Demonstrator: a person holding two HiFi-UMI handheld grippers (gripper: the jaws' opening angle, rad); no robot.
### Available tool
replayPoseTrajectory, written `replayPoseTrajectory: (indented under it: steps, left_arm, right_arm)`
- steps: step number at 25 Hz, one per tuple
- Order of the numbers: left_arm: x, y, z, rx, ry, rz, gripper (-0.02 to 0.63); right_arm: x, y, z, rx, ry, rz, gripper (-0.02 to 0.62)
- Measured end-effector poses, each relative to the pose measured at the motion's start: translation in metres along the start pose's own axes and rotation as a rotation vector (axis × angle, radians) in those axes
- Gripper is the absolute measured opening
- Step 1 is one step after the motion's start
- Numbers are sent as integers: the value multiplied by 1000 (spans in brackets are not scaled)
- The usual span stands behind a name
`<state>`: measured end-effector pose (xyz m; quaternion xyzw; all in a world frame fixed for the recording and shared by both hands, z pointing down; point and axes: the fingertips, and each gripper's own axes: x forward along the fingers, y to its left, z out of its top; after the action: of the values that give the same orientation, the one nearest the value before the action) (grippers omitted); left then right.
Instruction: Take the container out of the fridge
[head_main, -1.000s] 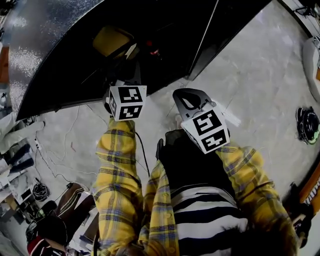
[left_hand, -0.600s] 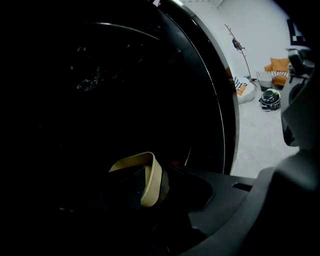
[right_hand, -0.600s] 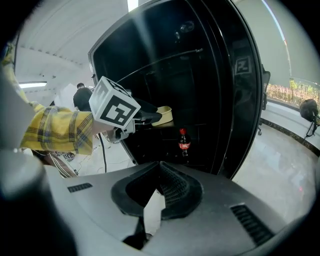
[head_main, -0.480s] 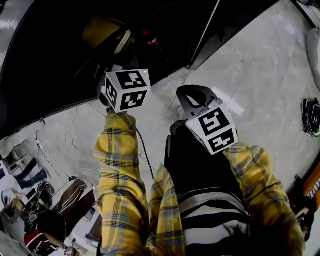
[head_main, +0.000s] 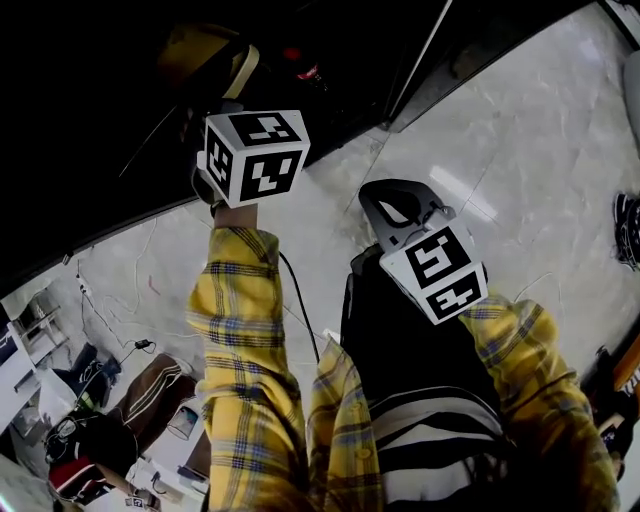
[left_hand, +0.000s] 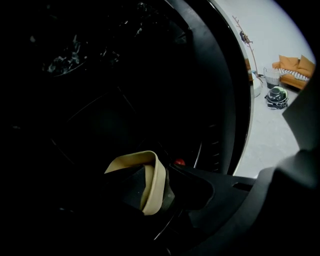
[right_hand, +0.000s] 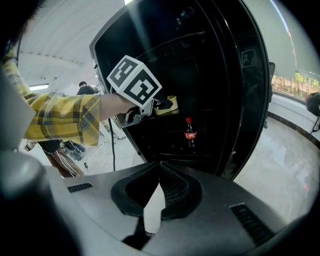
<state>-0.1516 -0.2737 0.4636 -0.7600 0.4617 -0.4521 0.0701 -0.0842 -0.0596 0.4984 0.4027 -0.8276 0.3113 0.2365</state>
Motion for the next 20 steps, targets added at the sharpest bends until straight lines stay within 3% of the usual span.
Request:
replayPoseTrajectory:
  steps: [6,11,20]
  left_arm:
    - [9,-1,-8,27,52,-11,140]
    - [8,-1,-5,61,63,-9,66]
    - [0,-8,-4,106,36,-49,39]
  right_arm:
    - [3,-2,-3,10,11,2,28]
    - [2,-4,-8,24,15,-3,28]
    - [0,-5,4,25,-13,-23,28]
